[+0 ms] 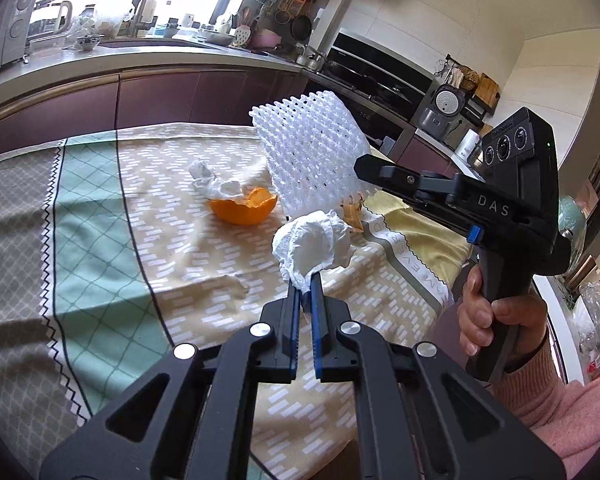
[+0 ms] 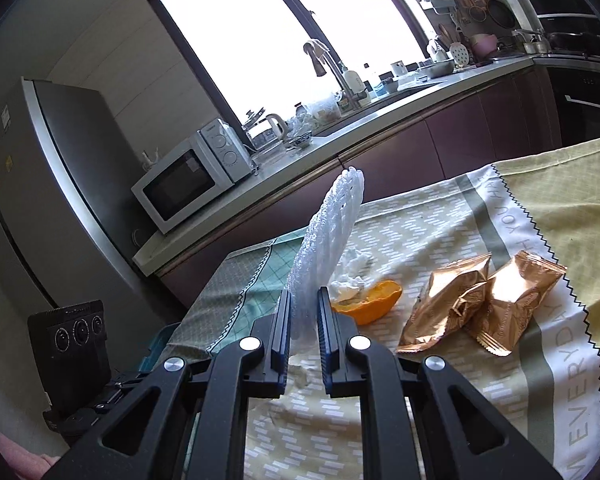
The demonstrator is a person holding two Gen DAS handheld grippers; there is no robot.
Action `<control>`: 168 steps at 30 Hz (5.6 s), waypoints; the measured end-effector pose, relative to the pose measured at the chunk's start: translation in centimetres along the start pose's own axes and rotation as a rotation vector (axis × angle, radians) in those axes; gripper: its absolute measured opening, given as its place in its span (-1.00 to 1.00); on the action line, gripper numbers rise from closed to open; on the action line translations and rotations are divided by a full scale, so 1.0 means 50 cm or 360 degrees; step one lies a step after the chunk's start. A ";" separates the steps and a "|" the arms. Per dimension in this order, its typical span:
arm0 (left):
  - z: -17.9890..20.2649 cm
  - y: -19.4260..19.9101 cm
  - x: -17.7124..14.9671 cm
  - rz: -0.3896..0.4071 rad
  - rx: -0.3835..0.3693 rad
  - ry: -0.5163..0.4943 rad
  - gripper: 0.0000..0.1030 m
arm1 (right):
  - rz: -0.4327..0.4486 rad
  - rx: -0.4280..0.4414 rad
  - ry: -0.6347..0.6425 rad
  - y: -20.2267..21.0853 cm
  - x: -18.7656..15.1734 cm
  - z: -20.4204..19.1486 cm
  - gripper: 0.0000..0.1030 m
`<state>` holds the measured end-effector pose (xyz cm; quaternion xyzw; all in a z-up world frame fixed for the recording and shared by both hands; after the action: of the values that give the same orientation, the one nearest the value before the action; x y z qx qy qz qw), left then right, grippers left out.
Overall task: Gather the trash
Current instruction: 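Carry the tissue and foam net to the teal bin and release both, then move both open tools back over the table toward the orange peel, then grasp the crumpled tissue with the left tool while the right tool grasps the orange peel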
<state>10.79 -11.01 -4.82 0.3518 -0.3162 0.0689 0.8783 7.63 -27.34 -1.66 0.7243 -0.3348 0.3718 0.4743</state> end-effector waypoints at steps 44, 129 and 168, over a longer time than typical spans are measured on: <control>-0.525 0.537 -0.099 0.0582 0.0774 0.0794 -0.89 | -0.0528 0.0794 0.0504 -0.482 0.001 -0.556 -0.78; -0.067 -0.154 0.138 0.0022 0.0340 -0.0003 -0.17 | -0.0407 -0.0241 -0.0054 -0.203 -0.010 0.124 -0.22; -0.147 -0.080 0.142 0.0033 0.0259 0.0191 -0.85 | -0.0347 -0.0049 -0.0077 -0.144 -0.050 0.086 -0.91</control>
<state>21.53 -9.83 -6.91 0.4139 -0.2601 0.1245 0.8634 13.37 -28.66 -8.14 0.7578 -0.2710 0.2952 0.5149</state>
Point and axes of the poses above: each gripper's, at about its wrist camera, not at the fingertips, and y roughly against the way its jaws point, z to its right, x to its top, the point moved 1 cm from there along -y, roughly the way its jaws point, and after that the axes turned 14 degrees about y, right-handed, at the moved point
